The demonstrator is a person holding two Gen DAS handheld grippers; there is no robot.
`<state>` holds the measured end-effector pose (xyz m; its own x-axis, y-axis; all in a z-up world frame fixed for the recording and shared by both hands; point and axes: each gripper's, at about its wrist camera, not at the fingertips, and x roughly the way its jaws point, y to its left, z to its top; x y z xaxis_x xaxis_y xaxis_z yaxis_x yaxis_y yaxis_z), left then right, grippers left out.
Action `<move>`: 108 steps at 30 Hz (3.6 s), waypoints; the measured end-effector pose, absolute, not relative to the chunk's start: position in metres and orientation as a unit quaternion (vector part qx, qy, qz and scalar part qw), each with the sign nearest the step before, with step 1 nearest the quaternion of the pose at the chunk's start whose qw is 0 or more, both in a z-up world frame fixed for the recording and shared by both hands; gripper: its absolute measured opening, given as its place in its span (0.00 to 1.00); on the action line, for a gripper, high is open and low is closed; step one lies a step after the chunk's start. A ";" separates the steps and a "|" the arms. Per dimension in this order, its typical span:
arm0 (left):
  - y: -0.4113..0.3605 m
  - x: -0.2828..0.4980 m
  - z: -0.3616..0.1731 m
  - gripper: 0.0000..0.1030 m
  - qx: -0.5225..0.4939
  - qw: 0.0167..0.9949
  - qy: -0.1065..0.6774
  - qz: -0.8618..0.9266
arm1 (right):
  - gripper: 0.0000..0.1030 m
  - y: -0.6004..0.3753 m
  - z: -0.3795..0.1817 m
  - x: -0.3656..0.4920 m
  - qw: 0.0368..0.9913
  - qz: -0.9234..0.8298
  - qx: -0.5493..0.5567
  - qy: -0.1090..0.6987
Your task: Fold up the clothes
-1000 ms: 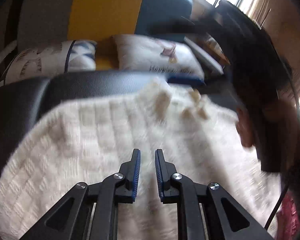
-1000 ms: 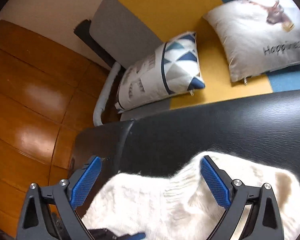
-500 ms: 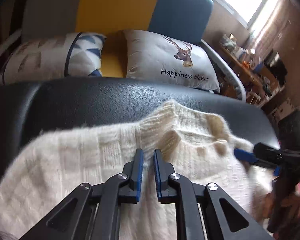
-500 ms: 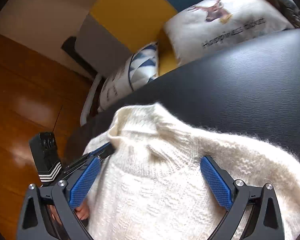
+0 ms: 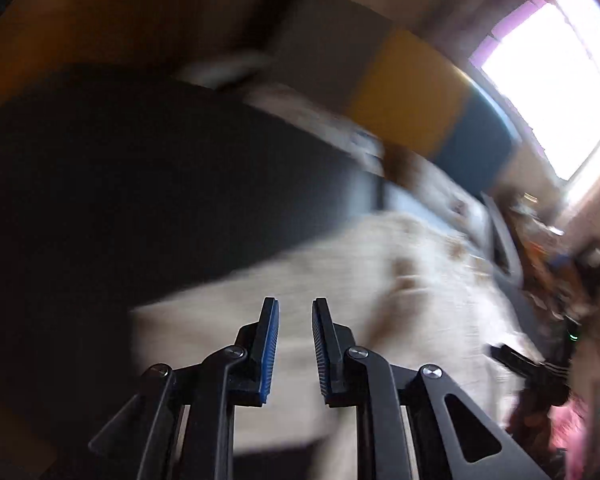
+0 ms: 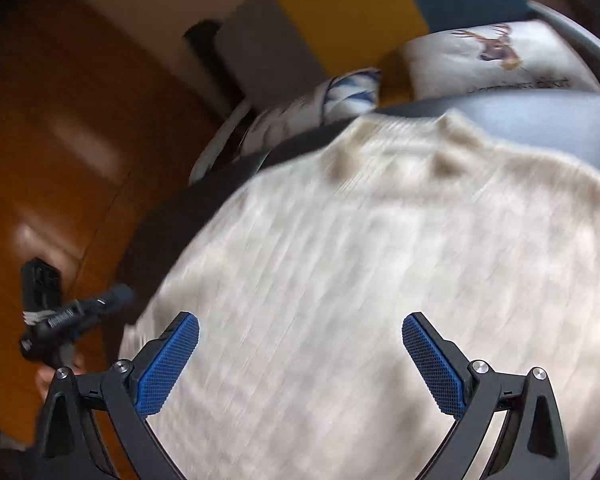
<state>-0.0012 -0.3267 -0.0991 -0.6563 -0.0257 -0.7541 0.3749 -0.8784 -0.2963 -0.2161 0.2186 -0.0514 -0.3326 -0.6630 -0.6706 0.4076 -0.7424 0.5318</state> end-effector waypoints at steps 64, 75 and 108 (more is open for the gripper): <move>-0.445 0.049 -0.148 0.00 0.332 0.138 0.363 -0.859 | 1.00 0.213 -0.080 -0.176 0.342 -0.825 0.425 -0.147; -0.313 0.049 -0.131 0.22 0.393 0.077 -0.075 -0.913 | 1.00 0.217 -0.080 -0.177 0.347 -0.823 0.421 -0.160; -0.448 0.048 -0.141 0.05 0.316 0.080 0.380 -0.866 | 1.00 0.217 -0.080 -0.175 0.344 -0.824 0.420 -0.160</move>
